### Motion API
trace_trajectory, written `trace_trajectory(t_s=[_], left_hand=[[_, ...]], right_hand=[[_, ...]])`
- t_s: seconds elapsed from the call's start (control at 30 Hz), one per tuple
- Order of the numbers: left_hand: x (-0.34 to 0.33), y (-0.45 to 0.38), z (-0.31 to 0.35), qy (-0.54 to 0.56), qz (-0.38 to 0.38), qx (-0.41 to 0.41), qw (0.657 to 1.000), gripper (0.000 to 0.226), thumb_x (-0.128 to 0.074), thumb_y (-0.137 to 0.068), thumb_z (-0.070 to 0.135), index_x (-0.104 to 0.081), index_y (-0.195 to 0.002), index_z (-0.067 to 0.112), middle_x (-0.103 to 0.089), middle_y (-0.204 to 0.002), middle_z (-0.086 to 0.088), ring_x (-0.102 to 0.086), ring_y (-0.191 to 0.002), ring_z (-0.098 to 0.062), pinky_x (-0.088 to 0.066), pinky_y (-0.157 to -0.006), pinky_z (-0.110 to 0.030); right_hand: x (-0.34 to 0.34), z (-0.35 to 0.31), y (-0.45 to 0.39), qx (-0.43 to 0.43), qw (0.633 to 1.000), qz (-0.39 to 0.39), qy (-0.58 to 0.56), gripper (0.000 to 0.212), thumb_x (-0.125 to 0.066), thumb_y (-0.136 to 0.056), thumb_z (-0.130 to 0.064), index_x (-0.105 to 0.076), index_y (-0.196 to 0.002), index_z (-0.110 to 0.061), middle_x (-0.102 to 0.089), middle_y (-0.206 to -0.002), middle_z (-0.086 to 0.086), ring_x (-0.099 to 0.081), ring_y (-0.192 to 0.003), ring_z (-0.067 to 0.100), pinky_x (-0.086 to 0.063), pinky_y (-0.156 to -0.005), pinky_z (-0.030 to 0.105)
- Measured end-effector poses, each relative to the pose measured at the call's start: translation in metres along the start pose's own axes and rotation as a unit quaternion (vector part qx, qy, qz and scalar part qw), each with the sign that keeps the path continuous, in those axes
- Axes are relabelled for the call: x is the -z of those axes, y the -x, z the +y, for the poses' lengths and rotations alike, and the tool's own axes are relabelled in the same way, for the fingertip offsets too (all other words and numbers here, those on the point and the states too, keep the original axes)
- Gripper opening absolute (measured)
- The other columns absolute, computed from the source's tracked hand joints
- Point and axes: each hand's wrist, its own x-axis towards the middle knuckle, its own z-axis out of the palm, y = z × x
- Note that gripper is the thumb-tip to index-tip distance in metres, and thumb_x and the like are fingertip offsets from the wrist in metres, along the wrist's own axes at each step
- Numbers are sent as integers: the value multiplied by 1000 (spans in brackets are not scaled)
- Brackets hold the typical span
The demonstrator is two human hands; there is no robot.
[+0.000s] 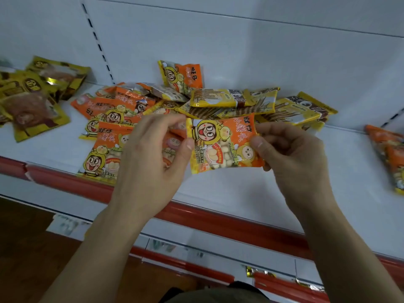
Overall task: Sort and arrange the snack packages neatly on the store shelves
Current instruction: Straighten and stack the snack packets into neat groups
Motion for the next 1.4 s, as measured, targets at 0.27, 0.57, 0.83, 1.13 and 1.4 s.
trace_trajectory(t_s=[0.27, 0.57, 0.83, 1.13, 1.4], left_hand=[[-44, -18, 53, 250, -13, 23, 968, 14, -58, -101, 27, -65, -91, 34, -68, -80, 13, -63, -72, -3, -50, -60, -20], [-113, -25, 120, 362, -85, 58, 927, 20, -60, -100, 18, -68, -82, 24, -67, -66, 2, -59, -60, -8, -47, -58, -19], [-158, -19, 182, 323, -293, 68, 897, 22, -60, -98, 17, -72, -79, 17, -73, -72, 1, -58, -58, -11, -44, -54, -15], [-204, -9, 218, 129, -350, 33, 927, 24, -61, -99, 26, -71, -77, 26, -72, -67, 13, -67, -65, -4, -59, -74, -38], [-224, 1, 227, 36, -303, 33, 952, 20, -72, -90, 37, -72, -72, 27, -62, -62, 15, -60, -63, -4, -47, -59, -26]], right_hand=[[73, -2, 9, -22, 995, 55, -82, 20, -75, -75, -31, -75, -92, -19, -76, -77, 3, -69, -69, 15, -53, -59, 27], [165, -5, 28, -10, 988, 126, -87, 14, -77, -73, -18, -77, -87, -12, -78, -82, 7, -75, -74, 19, -58, -65, 26], [271, -39, -10, 89, 926, 69, 360, 5, -78, -87, -21, -77, -92, -21, -73, -77, -17, -67, -67, -3, -46, -61, 9], [323, -23, -66, -18, 802, -190, 566, 12, -72, -92, -27, -65, -83, -28, -62, -68, -18, -61, -60, -3, -37, -55, 3], [326, -12, -79, 21, 770, -234, 593, 6, -78, -87, -24, -76, -93, -23, -66, -79, -18, -58, -73, -5, -39, -66, 10]])
